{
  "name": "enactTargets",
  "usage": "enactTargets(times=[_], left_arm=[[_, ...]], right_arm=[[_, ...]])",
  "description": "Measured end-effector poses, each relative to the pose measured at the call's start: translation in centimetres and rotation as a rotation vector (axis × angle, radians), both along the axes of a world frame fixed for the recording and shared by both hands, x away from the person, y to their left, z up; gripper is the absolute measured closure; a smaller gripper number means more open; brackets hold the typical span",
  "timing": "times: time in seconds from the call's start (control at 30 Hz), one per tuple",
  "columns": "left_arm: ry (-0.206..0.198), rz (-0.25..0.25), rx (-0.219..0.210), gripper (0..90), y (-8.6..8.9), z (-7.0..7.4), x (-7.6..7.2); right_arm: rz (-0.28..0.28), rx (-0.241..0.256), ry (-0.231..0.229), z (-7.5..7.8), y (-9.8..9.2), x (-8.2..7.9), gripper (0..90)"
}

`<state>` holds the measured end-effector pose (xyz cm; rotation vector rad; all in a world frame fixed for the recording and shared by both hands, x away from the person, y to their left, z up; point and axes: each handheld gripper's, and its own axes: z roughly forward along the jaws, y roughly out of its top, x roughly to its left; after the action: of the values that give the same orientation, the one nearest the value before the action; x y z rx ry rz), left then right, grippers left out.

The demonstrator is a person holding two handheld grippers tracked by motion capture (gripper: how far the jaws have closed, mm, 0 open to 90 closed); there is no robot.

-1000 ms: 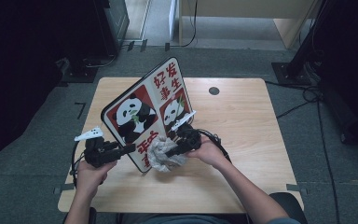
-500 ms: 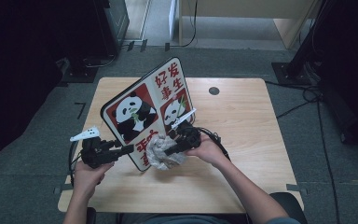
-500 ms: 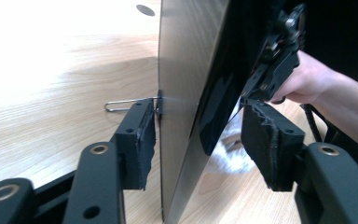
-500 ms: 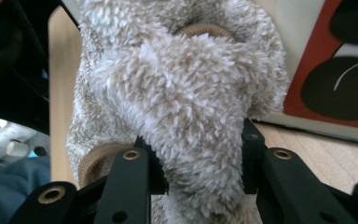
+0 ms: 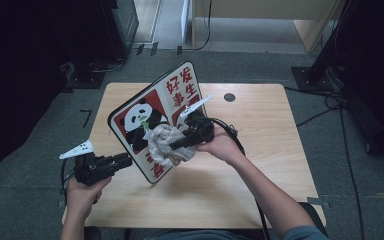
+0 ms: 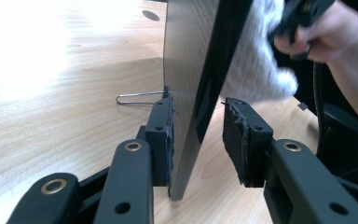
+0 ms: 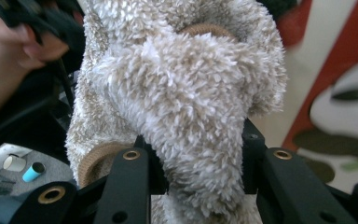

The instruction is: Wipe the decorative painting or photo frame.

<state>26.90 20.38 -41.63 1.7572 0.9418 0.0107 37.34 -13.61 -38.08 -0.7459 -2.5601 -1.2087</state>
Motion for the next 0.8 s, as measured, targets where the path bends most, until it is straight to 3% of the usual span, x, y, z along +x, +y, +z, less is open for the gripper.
enactTargets(times=[0.07,0.2,0.37,0.8], left_arm=[[-0.012,0.006,0.007,67.9,0.4,0.0,-0.3],[-0.021,0.024,0.005,70.6,1.0,-0.1,-0.2],[-0.015,0.033,-0.002,71.3,1.0,-0.4,0.8],[-0.029,-0.001,0.002,71.6,0.3,-0.4,3.3]], right_arm=[[0.004,0.009,-0.009,1.6,0.6,0.3,65.7],[0.018,0.014,-0.023,3.2,1.3,0.4,65.7],[0.042,0.027,-0.076,6.2,2.8,0.4,65.7],[0.067,0.049,-0.126,10.7,5.8,-0.1,65.7]])
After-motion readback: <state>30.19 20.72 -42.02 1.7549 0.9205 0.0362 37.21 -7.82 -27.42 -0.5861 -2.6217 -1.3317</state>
